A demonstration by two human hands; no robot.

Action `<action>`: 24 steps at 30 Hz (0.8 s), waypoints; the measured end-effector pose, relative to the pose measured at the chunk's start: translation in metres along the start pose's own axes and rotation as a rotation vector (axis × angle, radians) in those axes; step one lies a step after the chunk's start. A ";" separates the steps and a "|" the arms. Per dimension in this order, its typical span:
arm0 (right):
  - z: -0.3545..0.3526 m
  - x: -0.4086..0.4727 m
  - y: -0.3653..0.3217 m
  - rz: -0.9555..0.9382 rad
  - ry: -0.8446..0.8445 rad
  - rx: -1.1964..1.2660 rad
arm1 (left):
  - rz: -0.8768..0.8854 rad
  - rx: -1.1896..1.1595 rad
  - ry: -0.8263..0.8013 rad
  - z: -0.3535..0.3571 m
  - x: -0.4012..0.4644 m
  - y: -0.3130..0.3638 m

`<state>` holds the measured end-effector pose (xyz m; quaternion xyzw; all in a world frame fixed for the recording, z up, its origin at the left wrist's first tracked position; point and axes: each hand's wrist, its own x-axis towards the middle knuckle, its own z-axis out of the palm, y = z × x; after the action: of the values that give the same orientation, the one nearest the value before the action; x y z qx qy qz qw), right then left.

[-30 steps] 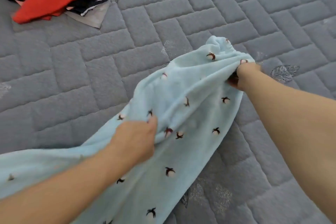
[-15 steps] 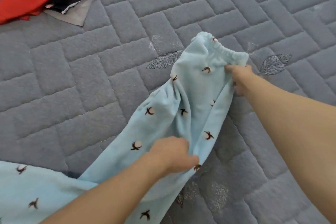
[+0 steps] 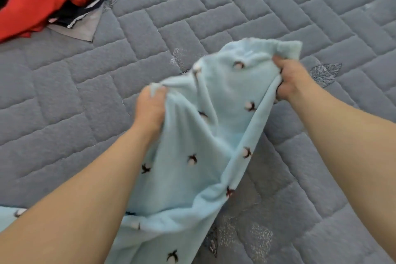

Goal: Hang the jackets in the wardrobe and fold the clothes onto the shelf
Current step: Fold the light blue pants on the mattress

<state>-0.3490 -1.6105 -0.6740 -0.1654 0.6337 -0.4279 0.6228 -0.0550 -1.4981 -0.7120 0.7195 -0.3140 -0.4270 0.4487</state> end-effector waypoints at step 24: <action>0.001 -0.003 0.016 0.105 0.321 -0.133 | -0.097 0.800 -0.252 0.003 0.023 0.012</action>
<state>-0.3422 -1.5994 -0.6839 -0.1022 0.7598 -0.3728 0.5228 -0.0484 -1.5234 -0.7097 0.7931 -0.4732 -0.3769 0.0713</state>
